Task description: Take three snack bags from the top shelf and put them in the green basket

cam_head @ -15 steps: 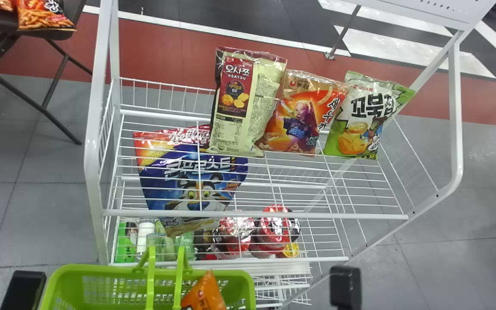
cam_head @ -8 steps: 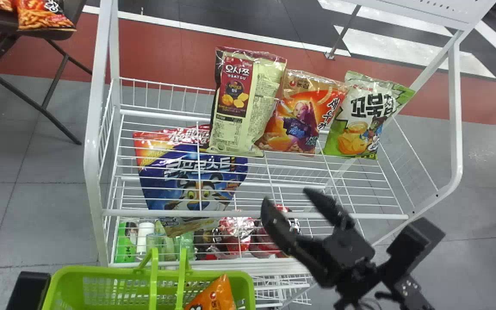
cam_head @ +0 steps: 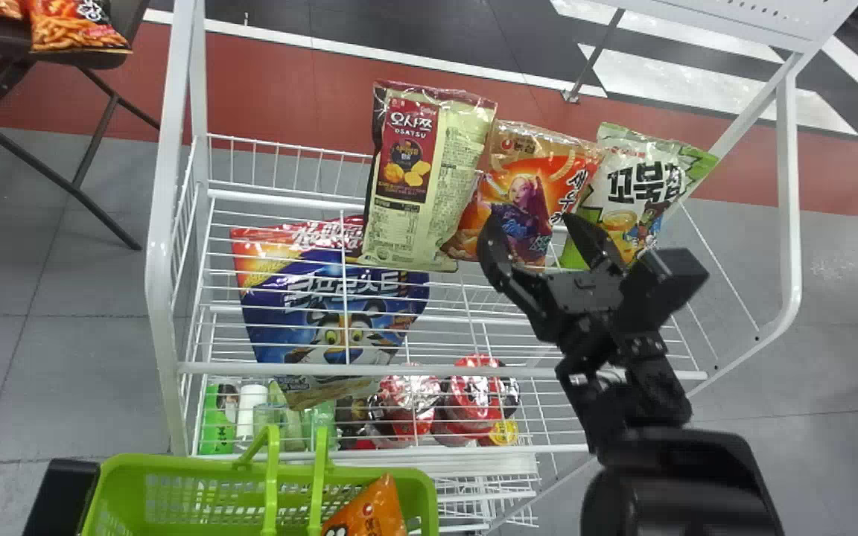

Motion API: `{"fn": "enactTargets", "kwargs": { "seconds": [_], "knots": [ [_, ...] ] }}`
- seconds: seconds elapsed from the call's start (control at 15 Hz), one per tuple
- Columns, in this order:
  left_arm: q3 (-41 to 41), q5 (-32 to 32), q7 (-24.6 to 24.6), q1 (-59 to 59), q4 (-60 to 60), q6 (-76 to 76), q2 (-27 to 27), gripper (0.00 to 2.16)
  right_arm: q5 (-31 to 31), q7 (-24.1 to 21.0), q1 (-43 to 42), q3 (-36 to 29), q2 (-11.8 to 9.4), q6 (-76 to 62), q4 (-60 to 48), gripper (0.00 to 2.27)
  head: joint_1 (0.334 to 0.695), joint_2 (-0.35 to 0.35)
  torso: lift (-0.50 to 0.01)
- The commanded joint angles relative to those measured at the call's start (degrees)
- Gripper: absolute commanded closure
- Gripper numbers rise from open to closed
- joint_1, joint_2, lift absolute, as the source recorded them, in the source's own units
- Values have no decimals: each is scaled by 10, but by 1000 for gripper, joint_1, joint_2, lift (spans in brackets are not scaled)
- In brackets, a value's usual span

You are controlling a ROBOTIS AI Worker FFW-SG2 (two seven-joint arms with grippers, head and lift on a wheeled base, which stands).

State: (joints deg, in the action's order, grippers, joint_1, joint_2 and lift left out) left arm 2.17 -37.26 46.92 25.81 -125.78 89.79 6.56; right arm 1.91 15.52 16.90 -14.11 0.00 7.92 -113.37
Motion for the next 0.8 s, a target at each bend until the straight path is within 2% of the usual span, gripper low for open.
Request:
{"fn": "enactTargets", "kwargs": {
  "seconds": [0.0,0.13,0.27,0.33,0.4,0.47,0.53,0.6,0.73],
  "knots": [
    [-1,0,0,-3,1,2,2,1544,-10,0,-57,-13,1,38,57,87,695,-350,-28],
    [-2,1,0,-5,3,2,4,1544,-10,-1,-85,-15,1,43,90,113,695,-350,-28],
    [-2,1,0,-6,4,2,4,1544,-14,-20,-114,-15,1,73,119,161,695,-350,-28],
    [-3,1,1,-6,4,2,5,1544,-11,-21,-121,-17,1,77,126,245,695,-350,-28],
    [-3,2,1,-6,4,2,5,1544,-12,-21,-127,-25,1,100,126,498,695,-350,-28],
    [-2,2,0,-5,4,2,6,1544,-10,-17,-127,-29,1,105,126,981,695,-350,-28],
    [0,4,-1,-5,4,2,5,1544,-9,-14,-124,-29,1,112,125,1693,695,-350,-28],
    [2,5,-1,-5,3,2,5,1544,-9,-11,-121,-29,1,126,118,1929,695,-350,-28],
    [4,5,-1,-5,3,2,5,1544,-4,-11,-105,-26,1,124,97,2017,695,-350,-28]
  ]
}}
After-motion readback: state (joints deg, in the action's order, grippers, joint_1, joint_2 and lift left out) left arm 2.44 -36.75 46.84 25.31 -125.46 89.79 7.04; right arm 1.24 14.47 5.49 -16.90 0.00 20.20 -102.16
